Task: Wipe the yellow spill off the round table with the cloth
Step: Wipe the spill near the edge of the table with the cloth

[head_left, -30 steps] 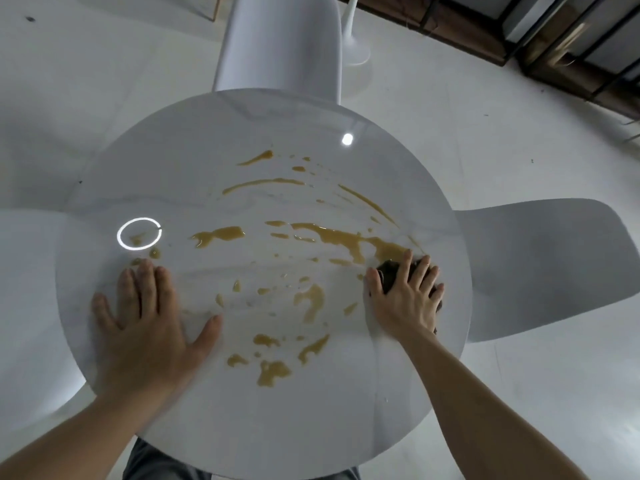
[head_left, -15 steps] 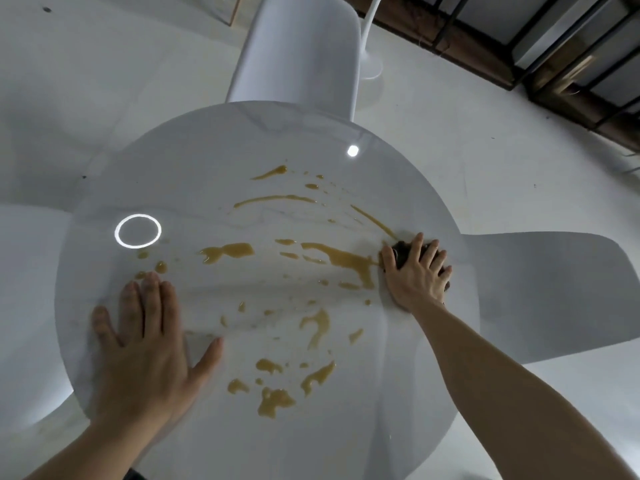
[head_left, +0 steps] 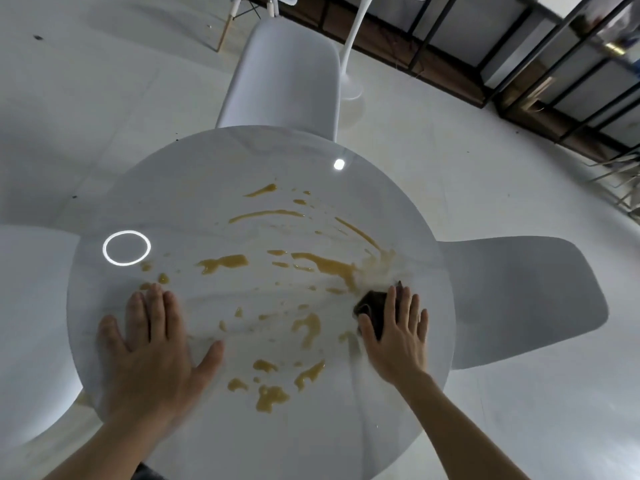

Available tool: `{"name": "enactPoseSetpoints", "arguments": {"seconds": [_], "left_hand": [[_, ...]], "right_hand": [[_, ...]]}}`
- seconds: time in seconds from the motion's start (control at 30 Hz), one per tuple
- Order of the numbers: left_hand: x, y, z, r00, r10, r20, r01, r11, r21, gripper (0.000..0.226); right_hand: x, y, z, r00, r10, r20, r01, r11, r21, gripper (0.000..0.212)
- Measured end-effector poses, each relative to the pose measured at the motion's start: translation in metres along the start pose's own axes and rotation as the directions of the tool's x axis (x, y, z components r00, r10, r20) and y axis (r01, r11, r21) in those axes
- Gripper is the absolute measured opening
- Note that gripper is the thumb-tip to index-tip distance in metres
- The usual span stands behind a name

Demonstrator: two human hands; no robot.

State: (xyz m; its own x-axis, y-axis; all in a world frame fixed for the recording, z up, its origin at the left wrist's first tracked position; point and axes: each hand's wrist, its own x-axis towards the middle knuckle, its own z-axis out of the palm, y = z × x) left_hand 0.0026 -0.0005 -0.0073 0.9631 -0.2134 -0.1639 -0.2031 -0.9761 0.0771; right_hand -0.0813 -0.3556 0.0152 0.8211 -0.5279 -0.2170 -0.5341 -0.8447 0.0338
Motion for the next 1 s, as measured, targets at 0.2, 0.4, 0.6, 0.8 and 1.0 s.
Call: {"name": "enactPoseSetpoints", "arguments": {"seconds": [0.2, 0.4, 0.6, 0.8, 1.0], "left_hand": [[-0.001, -0.001, 0.006, 1.0, -0.008, -0.024, 0.008, 1.0, 0.002, 0.104], [0.002, -0.001, 0.008, 0.999, -0.025, -0.037, 0.023, 0.999, -0.039, 0.105], [0.003, 0.001, 0.016, 0.999, -0.038, -0.003, 0.038, 0.996, -0.082, 0.11], [0.003, 0.001, 0.021, 0.999, -0.021, -0.041, 0.018, 0.998, -0.067, 0.109], [0.002, 0.001, 0.013, 0.998, -0.017, -0.059, 0.013, 0.998, -0.069, 0.106]], "right_hand": [[0.011, -0.02, 0.001, 0.944, 0.322, 0.075, -0.329, 0.936, 0.125, 0.087], [0.07, -0.027, -0.008, 0.919, 0.393, 0.005, -0.392, 0.916, 0.084, 0.088], [0.141, -0.038, -0.024, 0.953, 0.302, -0.012, -0.301, 0.952, 0.059, 0.088], [0.194, -0.088, -0.033, 0.997, 0.071, -0.018, -0.071, 0.997, 0.013, 0.09], [0.218, -0.16, -0.041, 0.986, -0.165, -0.02, 0.165, 0.986, -0.013, 0.093]]}}
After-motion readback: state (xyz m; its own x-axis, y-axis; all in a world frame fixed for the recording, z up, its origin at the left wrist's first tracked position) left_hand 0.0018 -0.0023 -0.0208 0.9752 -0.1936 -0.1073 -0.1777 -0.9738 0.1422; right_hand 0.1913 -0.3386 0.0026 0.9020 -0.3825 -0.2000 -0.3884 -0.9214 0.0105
